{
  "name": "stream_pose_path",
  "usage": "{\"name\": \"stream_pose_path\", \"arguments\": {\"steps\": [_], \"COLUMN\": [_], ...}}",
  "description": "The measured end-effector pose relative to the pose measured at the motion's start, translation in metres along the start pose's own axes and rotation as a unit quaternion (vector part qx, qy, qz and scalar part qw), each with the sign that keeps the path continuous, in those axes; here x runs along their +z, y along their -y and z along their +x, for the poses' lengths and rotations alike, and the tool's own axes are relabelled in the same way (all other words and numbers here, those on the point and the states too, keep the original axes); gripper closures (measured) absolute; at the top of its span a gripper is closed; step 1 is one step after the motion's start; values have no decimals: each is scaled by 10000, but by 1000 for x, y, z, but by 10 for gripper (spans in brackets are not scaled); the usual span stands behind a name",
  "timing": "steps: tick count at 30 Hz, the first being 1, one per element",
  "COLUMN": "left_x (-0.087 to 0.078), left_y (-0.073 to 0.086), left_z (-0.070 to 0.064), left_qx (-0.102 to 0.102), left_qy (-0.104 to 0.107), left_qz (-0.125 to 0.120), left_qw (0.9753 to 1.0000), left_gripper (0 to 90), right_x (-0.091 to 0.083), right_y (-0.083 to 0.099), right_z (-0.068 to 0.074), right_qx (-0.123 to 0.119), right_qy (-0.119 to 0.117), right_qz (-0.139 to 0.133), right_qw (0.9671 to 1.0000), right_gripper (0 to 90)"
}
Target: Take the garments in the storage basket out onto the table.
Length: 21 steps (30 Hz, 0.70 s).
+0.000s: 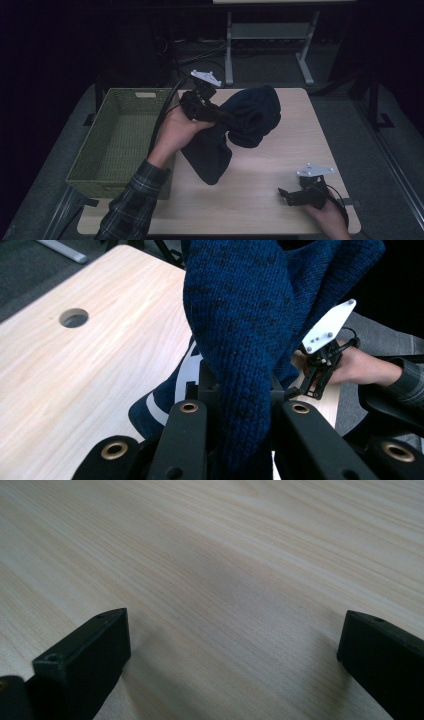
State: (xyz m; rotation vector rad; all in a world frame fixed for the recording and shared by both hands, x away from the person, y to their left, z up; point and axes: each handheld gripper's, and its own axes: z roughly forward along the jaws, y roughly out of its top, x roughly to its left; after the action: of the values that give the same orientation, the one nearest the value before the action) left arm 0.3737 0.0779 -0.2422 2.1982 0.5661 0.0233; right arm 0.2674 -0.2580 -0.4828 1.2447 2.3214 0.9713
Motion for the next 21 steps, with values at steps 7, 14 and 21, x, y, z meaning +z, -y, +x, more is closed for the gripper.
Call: {"name": "stream_pose_path", "arguments": {"steps": [7, 14, 21], "left_x": [28, 58, 91], "left_y": [7, 18, 40], "left_z": [-4, -9, -9], "left_qx": [-115, -243, -473], "left_qy": [195, 459, 561], "left_qz": [31, -44, -39], "left_qw": [9997, 9986, 9973], "left_gripper": [791, 791, 791], "right_x": [0, 0, 0], "right_y": [0, 0, 0], "right_z": [0, 0, 0], "right_qx": [3, 1, 6], "right_qy": [-4, -2, -13], "right_qz": [0, 1, 5], "right_qw": [10000, 10000, 10000], "right_gripper": [4, 4, 4]}}
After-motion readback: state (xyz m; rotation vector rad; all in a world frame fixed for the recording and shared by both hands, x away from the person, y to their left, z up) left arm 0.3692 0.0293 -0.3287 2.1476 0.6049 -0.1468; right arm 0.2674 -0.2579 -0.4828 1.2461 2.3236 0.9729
